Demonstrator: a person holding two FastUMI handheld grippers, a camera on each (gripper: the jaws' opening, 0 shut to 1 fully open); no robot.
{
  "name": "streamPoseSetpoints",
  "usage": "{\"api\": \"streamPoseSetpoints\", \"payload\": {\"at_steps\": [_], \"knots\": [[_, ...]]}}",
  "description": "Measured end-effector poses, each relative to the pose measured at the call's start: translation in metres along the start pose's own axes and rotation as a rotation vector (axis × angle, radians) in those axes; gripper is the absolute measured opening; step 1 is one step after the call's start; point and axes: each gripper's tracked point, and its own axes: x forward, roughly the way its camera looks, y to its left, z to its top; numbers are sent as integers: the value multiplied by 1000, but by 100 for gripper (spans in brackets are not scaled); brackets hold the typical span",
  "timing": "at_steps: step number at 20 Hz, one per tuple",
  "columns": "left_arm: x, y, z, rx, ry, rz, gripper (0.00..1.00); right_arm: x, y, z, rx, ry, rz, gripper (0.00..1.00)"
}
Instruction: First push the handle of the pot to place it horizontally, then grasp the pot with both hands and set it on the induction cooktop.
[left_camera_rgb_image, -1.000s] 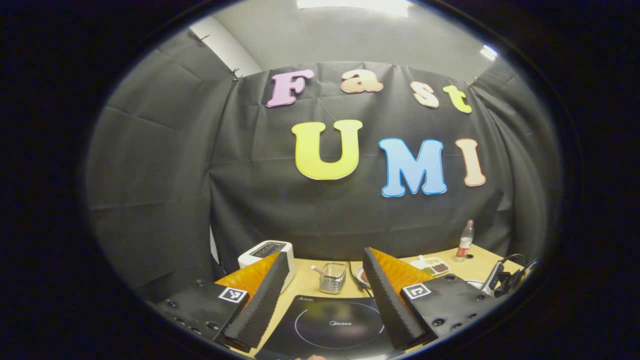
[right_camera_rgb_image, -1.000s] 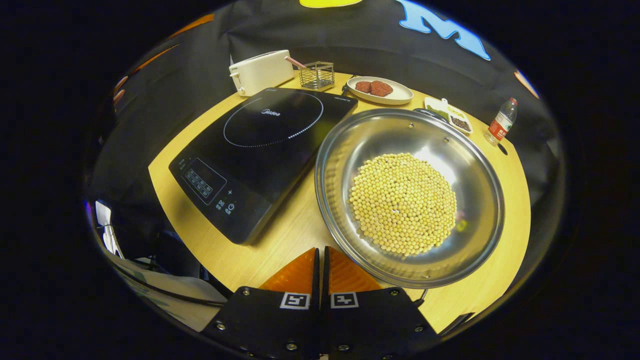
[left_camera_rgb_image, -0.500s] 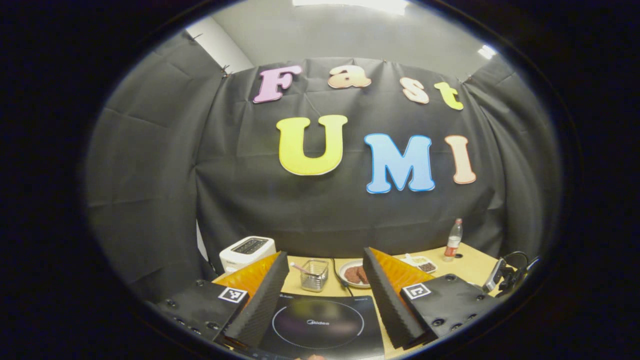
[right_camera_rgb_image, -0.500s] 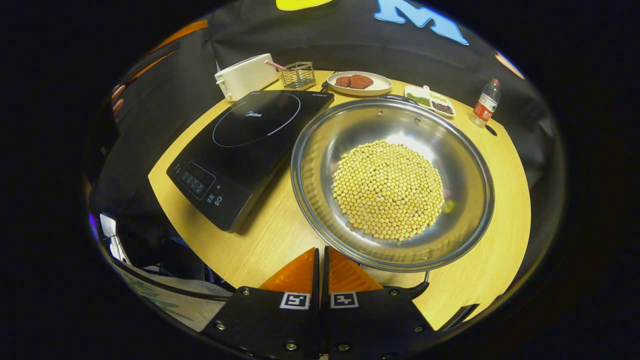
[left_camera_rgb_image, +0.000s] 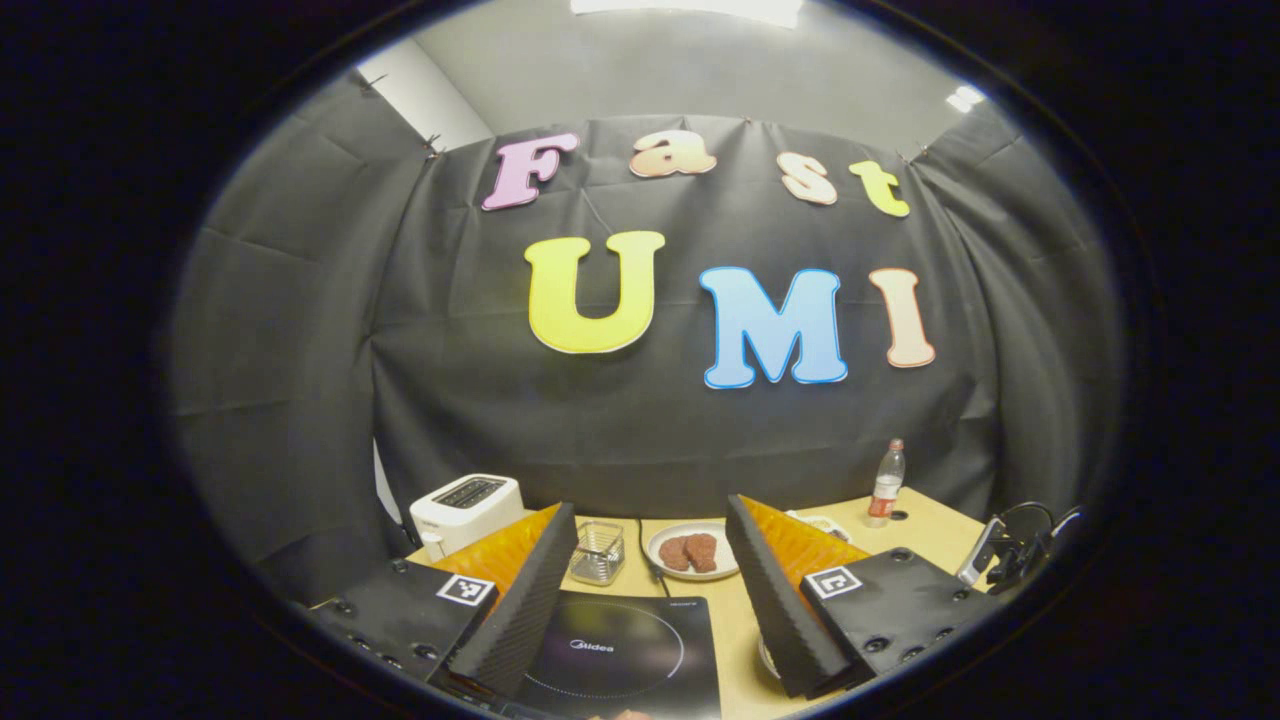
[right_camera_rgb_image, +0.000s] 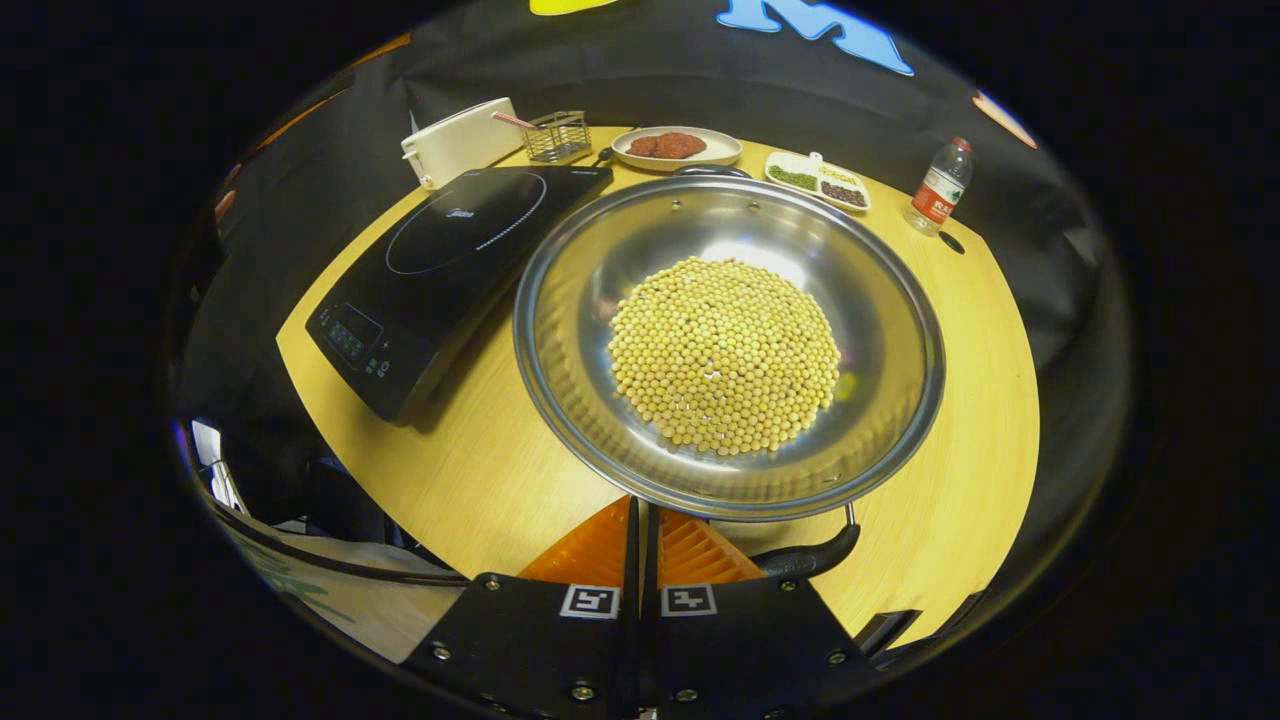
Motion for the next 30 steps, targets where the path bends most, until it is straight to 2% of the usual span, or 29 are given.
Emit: {"api": "streamPoseSetpoints", "payload": {"at_steps": [2, 3, 10, 11, 12, 24, 30], "knots": [[2, -5, -1, -3, 2, 0, 97, -1, -11, -2, 0, 9, -16, 1], [3, -6, 0, -2, 2, 2, 100, -1, -16, -2, 0, 12, -24, 1], [9, -20, -4, -1, 12, 9, 100, -1, -53, -4, 12, 20, -73, 1], [10, -22, -4, -1, 14, 9, 97, -1, -59, -3, 17, 18, -81, 1], [11, -24, -6, -1, 16, 9, 100, -1, -65, -2, 24, 16, -89, 1], [16, -50, -14, 26, 46, 5, 97, 5, -129, 12, 82, -37, -201, 1], [22, -56, -21, 44, 67, 8, 97, 9, -163, 27, 175, -67, -230, 1]]}}
